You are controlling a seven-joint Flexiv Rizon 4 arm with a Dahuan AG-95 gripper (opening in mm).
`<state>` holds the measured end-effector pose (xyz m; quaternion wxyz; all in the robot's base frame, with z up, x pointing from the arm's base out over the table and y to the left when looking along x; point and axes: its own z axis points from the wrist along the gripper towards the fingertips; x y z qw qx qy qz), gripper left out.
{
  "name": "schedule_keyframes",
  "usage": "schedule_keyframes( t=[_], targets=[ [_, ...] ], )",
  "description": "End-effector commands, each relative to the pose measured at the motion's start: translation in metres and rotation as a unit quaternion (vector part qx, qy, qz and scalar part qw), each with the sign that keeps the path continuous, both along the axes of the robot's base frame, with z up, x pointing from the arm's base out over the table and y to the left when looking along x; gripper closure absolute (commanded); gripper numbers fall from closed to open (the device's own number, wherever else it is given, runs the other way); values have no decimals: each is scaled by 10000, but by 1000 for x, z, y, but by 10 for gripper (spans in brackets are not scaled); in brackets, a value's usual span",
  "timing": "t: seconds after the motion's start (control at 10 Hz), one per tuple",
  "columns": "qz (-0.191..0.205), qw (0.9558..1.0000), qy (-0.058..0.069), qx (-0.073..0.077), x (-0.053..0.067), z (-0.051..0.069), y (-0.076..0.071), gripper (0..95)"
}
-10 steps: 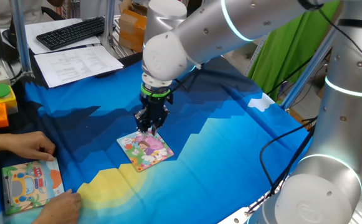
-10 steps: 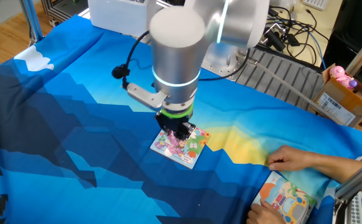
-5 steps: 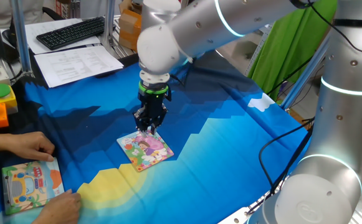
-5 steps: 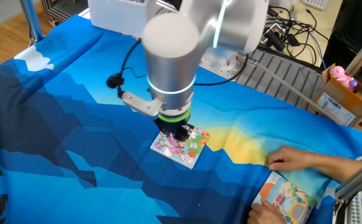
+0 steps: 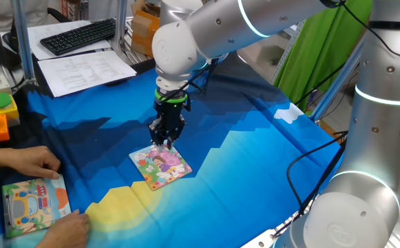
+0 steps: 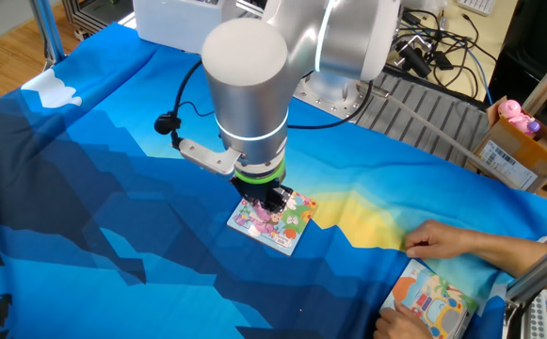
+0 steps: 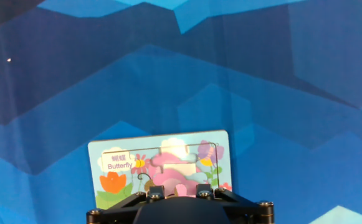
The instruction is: Assemble one piece of a puzzle
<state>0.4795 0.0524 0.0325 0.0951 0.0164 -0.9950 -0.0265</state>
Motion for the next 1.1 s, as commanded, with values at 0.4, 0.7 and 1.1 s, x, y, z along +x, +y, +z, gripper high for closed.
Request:
schedule_keyframes(
  t=[0.4,0.7,1.1],
  targets=[
    [-1,10000,-23,6,3,-9,6,950],
    [18,10000,-23,18,4,-13,7,950],
    [17,10000,-60,6,5,-18,10,950]
  ],
)
